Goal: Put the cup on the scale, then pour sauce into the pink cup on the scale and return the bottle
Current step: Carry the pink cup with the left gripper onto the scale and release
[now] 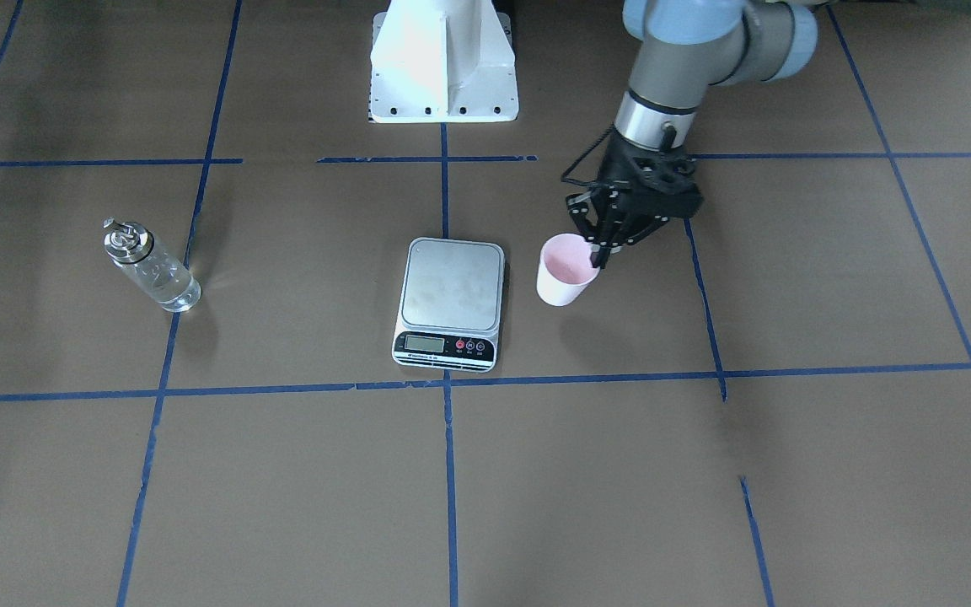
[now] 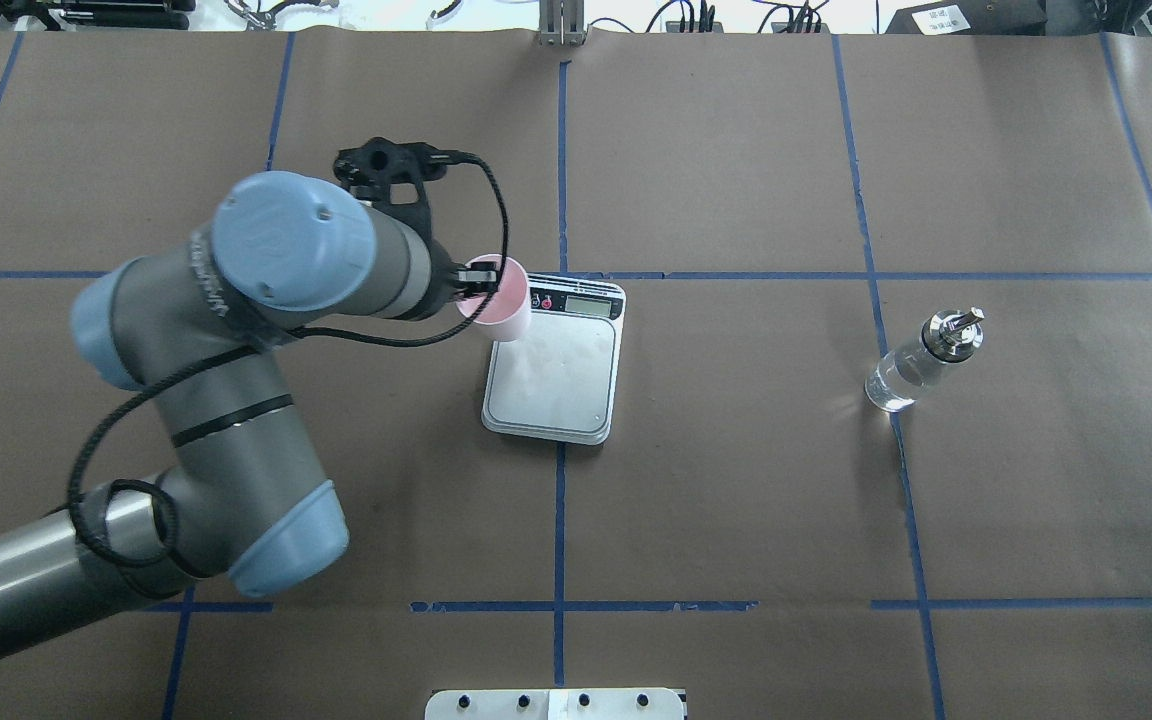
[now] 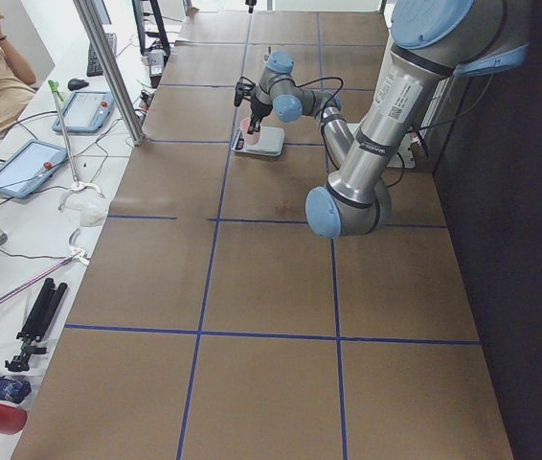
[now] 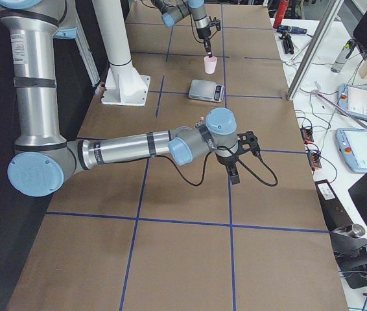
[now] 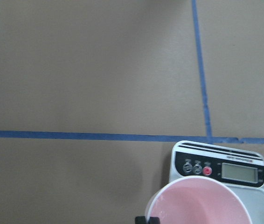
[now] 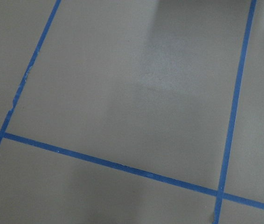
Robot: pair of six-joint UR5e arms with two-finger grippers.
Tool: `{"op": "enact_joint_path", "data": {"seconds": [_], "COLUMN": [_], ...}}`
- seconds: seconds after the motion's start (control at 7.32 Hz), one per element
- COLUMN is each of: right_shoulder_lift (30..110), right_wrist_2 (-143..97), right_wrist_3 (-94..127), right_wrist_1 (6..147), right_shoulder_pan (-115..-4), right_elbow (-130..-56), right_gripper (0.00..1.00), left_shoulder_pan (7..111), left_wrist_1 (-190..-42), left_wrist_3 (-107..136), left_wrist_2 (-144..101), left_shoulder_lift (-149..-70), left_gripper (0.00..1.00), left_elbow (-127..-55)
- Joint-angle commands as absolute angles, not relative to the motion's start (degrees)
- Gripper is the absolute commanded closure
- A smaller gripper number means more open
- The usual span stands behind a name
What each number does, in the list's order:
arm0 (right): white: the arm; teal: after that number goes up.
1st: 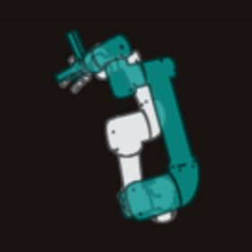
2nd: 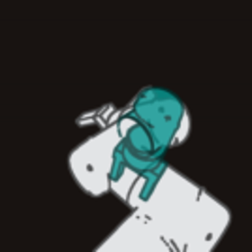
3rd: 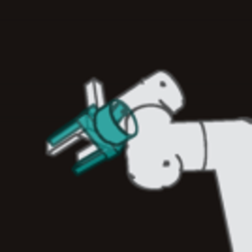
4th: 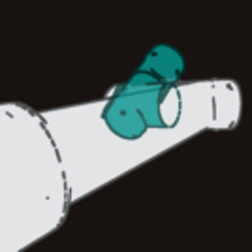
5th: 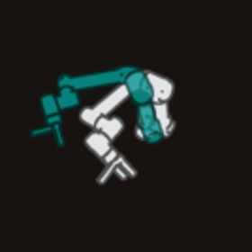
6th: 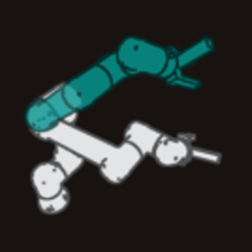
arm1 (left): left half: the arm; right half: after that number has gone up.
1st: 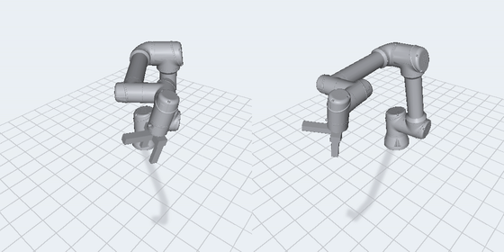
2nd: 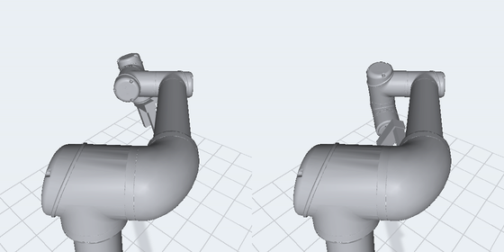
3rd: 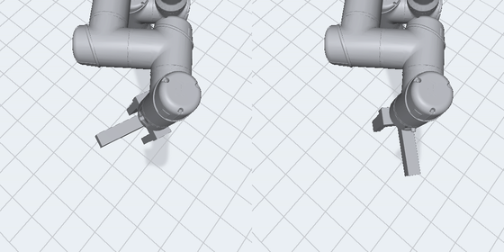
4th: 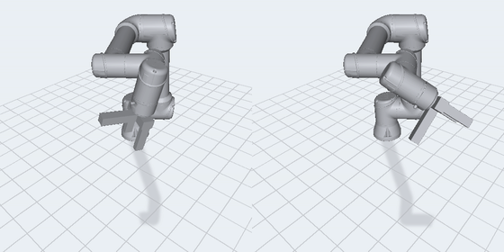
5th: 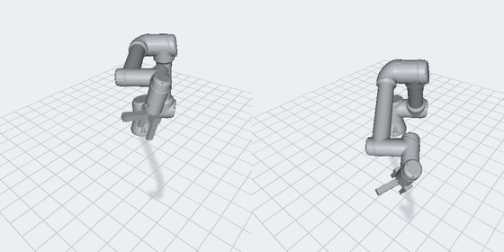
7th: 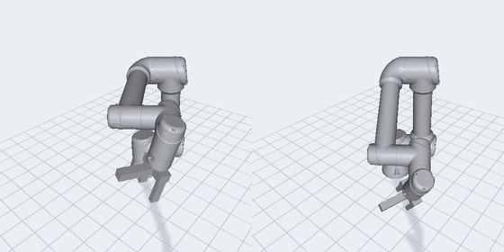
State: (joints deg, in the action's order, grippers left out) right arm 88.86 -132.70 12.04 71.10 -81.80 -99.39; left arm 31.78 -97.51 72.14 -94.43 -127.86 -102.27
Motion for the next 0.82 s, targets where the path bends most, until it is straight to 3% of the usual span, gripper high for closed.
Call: {"op": "enact_joint_path", "data": {"seconds": [0.0, 0.27, 0.41, 0.68], "right_shoulder_lift": [88.9, 88.8, 88.9, 88.9], "right_wrist_2": [-132.7, -132.7, -132.7, -132.7], "right_wrist_3": [12.0, 12.0, 12.0, 12.0], "right_wrist_1": [71.1, 71.1, 71.1, 71.1], "right_shoulder_pan": [-81.8, -81.8, -81.8, -81.8], "right_elbow": [-99.4, -99.6, -99.5, -99.4], "right_gripper": [0.00, 0.00, 0.00, 0.00], "left_shoulder_pan": [28.9, 28.3, 28.2, 27.7], "left_wrist_1": [-97.3, -97.2, -97.2, -97.3], "left_wrist_3": [73.6, 73.6, 73.6, 73.5], "left_wrist_2": [-91.9, -91.8, -91.8, -91.8], "left_shoulder_lift": [-131.8, -131.4, -131.3, -131.2], "left_gripper": [1.00, 1.00, 0.94, 0.92], "left_elbow": [-99.1, -99.1, -99.0, -99.0]}}
